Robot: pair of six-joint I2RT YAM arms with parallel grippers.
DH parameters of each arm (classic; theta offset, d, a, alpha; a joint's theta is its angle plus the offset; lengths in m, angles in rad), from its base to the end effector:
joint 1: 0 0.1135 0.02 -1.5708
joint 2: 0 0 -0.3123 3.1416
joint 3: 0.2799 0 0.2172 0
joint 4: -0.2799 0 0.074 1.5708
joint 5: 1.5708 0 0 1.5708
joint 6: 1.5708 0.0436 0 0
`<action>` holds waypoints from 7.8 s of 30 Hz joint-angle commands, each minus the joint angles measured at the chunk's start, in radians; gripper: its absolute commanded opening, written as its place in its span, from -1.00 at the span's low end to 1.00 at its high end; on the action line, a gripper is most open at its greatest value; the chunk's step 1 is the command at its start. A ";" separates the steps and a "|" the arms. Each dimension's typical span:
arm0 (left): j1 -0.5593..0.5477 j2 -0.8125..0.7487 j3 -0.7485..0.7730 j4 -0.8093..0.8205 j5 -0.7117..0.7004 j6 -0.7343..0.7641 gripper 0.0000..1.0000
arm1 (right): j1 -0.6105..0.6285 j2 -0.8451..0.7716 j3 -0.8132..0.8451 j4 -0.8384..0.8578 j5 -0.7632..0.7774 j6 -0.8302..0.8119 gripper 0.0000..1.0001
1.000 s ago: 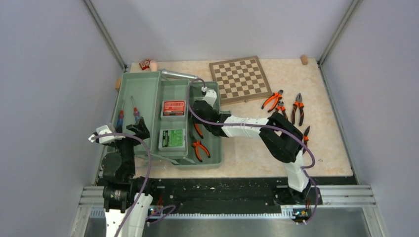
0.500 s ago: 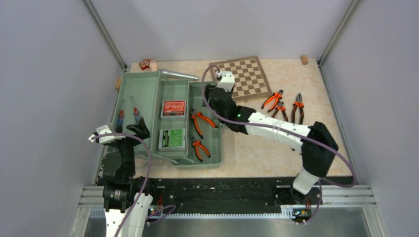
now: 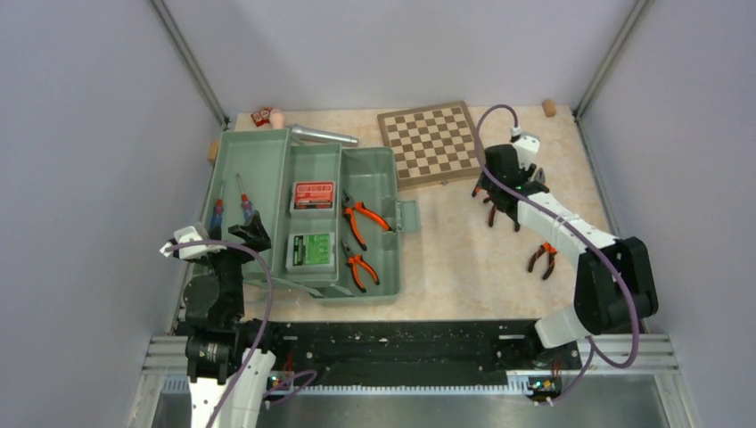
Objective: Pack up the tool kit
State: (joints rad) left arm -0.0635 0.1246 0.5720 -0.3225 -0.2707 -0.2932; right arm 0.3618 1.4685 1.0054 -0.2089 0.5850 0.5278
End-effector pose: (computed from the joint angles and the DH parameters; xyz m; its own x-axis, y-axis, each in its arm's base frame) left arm -0.0118 0.0124 0.3112 0.1779 -0.2904 -0.9402 -0.1590 0.9344 -0.3186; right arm 0.2779 0.0794 0.3159 -0.4481 0.2794 -0.8492 0.3875 0.9167 0.0971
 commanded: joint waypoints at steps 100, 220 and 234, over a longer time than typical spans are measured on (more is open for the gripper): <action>-0.006 -0.007 0.001 0.024 -0.008 -0.001 0.98 | 0.880 0.271 0.236 0.020 -0.113 0.273 -0.66; -0.007 -0.014 -0.001 0.028 -0.005 0.000 0.97 | 0.603 0.475 0.610 -0.046 -0.159 -0.127 -1.00; -0.009 -0.021 -0.001 0.026 -0.006 0.000 0.97 | 0.602 0.547 0.648 -0.116 -0.094 -0.082 -0.39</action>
State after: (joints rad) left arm -0.0673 0.1146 0.5716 -0.3225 -0.2752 -0.2928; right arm 0.9535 2.0727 1.6005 -0.3676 0.4538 0.4282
